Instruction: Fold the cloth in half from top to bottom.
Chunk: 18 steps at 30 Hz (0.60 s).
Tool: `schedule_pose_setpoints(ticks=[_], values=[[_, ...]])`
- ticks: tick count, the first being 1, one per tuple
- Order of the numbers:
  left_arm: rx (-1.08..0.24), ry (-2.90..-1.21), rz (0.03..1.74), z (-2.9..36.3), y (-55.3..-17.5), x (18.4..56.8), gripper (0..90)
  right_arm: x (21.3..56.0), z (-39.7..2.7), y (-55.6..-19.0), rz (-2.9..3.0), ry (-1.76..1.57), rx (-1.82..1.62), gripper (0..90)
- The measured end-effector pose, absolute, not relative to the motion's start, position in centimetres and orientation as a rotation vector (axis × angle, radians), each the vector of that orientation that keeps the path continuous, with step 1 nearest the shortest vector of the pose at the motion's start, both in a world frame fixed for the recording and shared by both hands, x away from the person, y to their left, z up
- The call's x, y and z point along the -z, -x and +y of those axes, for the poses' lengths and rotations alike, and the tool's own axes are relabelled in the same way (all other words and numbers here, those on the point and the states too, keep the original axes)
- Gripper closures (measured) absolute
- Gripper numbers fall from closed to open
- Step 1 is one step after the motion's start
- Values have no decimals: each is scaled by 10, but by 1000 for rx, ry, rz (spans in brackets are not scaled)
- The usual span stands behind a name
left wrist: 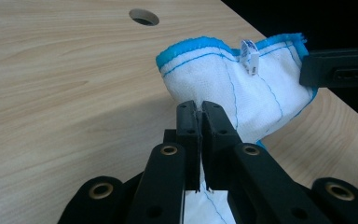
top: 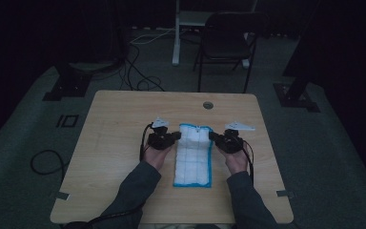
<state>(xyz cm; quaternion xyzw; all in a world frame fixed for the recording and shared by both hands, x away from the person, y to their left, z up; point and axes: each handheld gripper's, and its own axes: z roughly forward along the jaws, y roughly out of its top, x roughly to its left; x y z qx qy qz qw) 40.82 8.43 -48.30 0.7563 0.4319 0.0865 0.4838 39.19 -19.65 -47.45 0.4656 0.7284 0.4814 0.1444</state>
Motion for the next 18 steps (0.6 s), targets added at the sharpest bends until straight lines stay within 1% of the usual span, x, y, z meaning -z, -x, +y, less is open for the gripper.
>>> schedule_pose_setpoints(ticks=[18], values=[[-204, -1840, 1043, 90, -397, 485, 870, 474, -195, -379, 2116, -1310, -1415, 873]])
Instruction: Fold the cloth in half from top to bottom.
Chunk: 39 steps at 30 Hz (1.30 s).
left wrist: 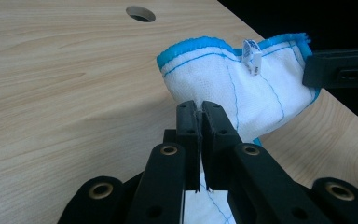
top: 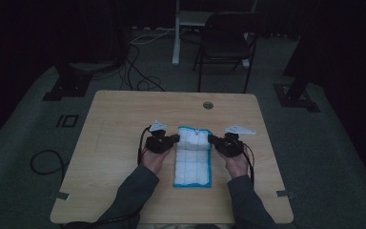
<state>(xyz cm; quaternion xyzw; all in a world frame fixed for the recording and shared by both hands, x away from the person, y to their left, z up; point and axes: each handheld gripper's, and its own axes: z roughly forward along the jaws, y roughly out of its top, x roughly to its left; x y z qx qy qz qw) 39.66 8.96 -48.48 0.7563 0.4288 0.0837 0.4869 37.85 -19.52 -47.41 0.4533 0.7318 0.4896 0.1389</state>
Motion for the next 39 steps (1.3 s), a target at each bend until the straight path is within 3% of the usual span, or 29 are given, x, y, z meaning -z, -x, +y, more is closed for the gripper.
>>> schedule_pose_setpoints(ticks=[39], values=[[-172, -1844, 1006, 94, -361, 494, 867, 485, -197, -348, 2148, -1290, -1421, 873]])
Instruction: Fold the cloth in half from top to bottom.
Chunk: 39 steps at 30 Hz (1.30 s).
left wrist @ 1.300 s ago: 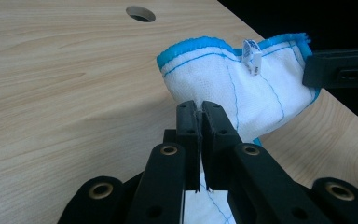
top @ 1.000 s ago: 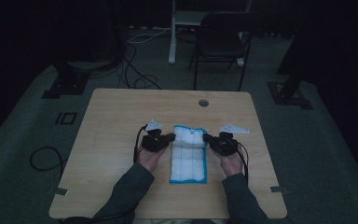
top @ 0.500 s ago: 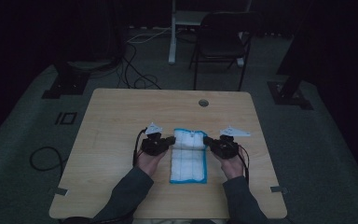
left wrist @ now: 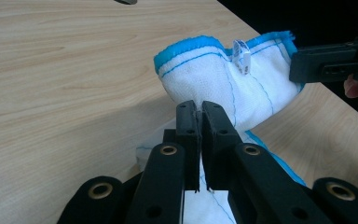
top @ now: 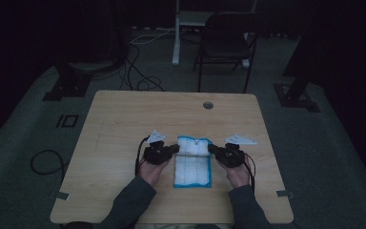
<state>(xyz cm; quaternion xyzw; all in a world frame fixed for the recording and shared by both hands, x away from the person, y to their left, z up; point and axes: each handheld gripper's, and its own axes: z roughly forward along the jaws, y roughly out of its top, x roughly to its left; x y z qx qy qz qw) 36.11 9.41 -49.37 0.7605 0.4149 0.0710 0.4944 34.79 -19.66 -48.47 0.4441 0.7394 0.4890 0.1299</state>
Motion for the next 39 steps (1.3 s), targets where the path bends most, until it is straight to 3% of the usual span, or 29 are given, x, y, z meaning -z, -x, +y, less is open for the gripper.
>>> schedule_pose_setpoints(ticks=[27, 39], values=[[-103, -1822, 1044, 96, -339, 517, 860, 507, -198, -327, 2179, -1328, -1407, 873], [-115, -1763, 1070, 104, -344, 508, 829, 519, -196, -320, 2203, -1347, -1407, 873]])
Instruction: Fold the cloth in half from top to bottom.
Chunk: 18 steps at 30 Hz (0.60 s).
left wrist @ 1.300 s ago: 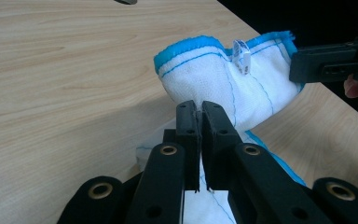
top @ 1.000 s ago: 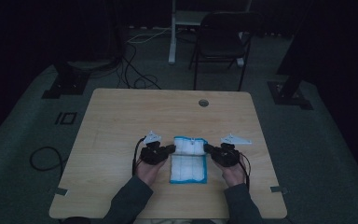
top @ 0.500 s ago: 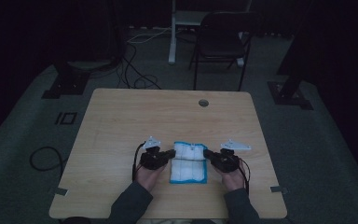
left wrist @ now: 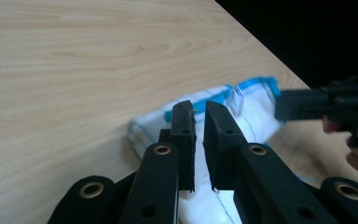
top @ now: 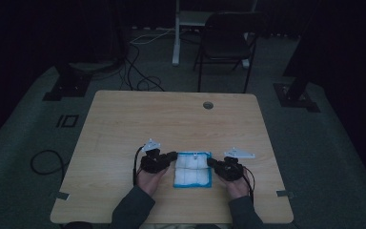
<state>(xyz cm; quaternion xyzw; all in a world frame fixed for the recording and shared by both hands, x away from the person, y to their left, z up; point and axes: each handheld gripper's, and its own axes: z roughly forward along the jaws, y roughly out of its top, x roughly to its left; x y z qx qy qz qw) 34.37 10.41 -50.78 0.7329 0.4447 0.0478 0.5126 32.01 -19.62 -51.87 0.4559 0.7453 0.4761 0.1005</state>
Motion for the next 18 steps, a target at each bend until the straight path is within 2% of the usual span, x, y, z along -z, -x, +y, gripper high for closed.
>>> schedule_pose_setpoints(ticks=[6, 18], values=[[-138, -1757, 1080, 102, -360, 504, 823, 522, -196, -319, 2213, -1347, -1406, 872], [-125, -1880, 1064, 85, -393, 514, 816, 523, -195, -313, 2221, -1315, -1410, 866]])
